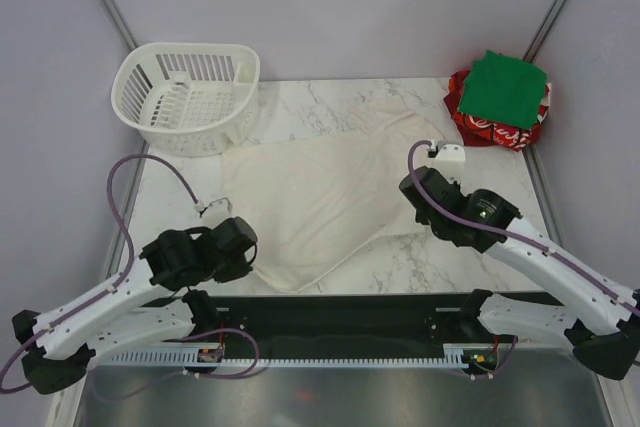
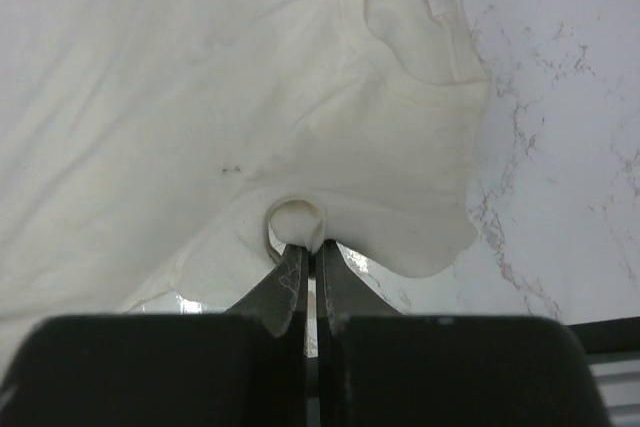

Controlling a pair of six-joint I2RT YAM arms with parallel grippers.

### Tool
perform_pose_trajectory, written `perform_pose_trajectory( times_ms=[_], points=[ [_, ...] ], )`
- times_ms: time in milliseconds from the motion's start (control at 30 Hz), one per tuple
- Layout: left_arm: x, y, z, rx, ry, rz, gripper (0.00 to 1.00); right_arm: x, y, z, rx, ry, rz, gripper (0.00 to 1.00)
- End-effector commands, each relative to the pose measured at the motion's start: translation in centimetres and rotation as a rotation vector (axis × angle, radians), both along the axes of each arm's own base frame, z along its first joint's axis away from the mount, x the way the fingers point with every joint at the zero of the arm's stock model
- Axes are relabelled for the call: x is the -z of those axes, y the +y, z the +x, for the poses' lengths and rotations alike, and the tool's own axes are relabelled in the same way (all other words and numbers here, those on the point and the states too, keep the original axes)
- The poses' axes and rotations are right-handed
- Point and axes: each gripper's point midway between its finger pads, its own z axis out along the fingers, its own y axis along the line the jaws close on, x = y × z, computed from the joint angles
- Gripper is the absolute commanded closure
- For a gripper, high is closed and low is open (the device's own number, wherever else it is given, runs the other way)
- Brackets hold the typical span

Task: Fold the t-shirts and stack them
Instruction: Fold the tshirt

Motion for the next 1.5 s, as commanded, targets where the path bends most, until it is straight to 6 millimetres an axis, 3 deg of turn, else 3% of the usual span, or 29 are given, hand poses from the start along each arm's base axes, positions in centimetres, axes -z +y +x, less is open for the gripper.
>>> perform_pose_trajectory(
  times_ms=[0,167,300,433,633,800,1033,1200,1467],
  points=[
    [0.2,-2.0,1.1,0.157,-0.01,0.032,0.98,0.5,2.6,2.9,-0.166,0.011,0.004,1.0],
    [1.3,-2.5,3.6,0.195,0.023,0.039,0.98,1.2,1.0,6.4,-0.136,0.04,-0.049,1.0],
    [1.2,-0.7,6.4,0.141,0.016,0.025,0.98,1.2,-1.2,9.4,-0.071,0.049,-0.072,1.0],
    [1.0,-0.4,8.9,0.143,0.015,-0.005,0.98,1.8,-1.3,12.1,-0.074,0.08,-0.093,1.0],
    [2.2,0.3,11.6,0.125,0.066,0.031,0.98,4.3,-1.5,15.1,-0.077,0.153,-0.147,1.0],
    [2.1,1.4,14.0,0.093,0.059,0.01,0.98,5.8,-1.4,17.2,-0.083,0.194,-0.199,1.0],
    [3.3,4.2,14.7,0.024,0.096,0.046,0.98,8.2,-1.9,19.5,-0.041,0.24,-0.283,1.0],
    [4.6,5.1,15.2,0.021,0.138,0.065,0.98,9.7,-2.4,20.7,-0.013,0.268,-0.328,1.0],
    [7.0,6.3,15.8,-0.015,0.2,0.119,0.98,10.0,-3.5,22.6,0.055,0.253,-0.419,1.0]
  ],
)
